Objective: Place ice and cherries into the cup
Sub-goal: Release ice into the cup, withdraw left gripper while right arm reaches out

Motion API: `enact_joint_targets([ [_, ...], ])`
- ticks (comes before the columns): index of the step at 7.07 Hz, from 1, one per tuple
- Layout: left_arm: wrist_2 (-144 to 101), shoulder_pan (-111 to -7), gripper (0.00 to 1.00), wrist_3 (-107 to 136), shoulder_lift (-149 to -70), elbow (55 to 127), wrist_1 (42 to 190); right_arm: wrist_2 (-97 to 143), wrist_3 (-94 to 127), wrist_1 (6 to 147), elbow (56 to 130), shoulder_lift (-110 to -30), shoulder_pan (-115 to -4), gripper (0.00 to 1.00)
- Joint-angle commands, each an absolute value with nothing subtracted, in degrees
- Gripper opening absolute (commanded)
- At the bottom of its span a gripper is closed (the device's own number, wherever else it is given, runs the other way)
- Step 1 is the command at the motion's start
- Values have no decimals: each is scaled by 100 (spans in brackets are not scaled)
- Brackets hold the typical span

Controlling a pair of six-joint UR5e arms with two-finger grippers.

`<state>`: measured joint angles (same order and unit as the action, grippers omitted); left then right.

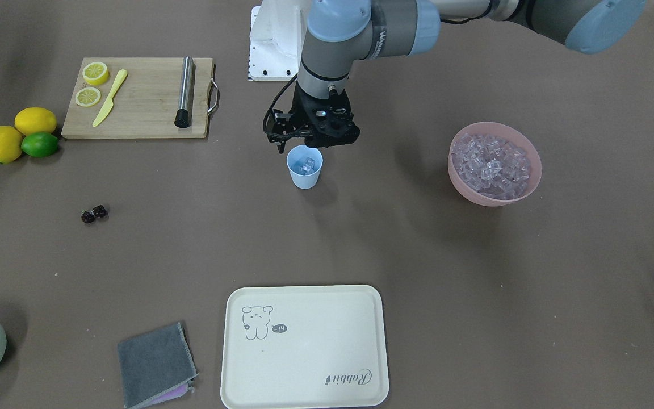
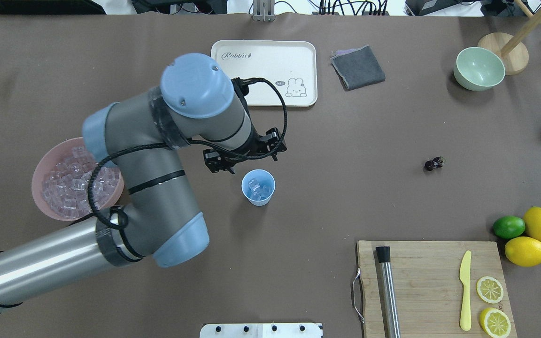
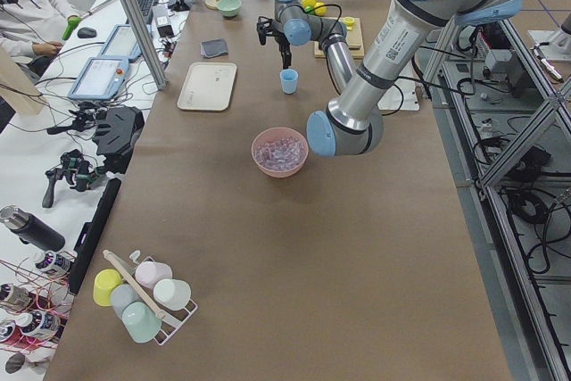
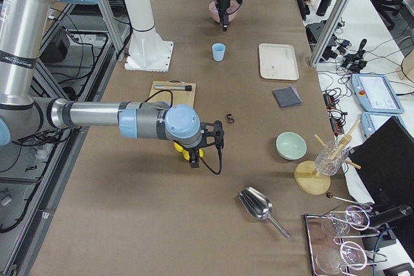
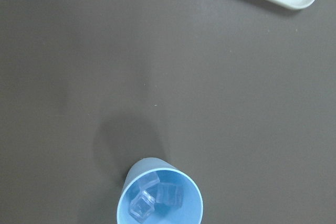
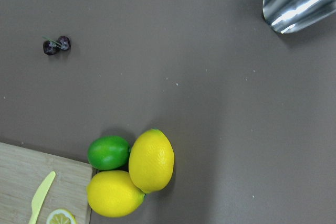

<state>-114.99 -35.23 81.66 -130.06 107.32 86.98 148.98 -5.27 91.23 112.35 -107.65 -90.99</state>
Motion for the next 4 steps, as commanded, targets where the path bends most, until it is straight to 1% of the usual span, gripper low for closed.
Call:
enact_joint_targets([
  [1,-11628,-3814,98,7910,-12428,11819,8089,14522,984,9018,11031,-9587,-8064,99],
  [2,-11628,-3832,98,7910,-12280,12074,7877,14137,1889,9018,10961,-8928,-7364,99],
  [3,-11619,-3823,98,7910,-12244,12015,7875,13619,2603,8965,10795,-8373,-6652,99],
  [4,-11610,-3841,98,7928,-12243,12032,7875,13118,3681,8834,10793,-8002,-5957,98],
])
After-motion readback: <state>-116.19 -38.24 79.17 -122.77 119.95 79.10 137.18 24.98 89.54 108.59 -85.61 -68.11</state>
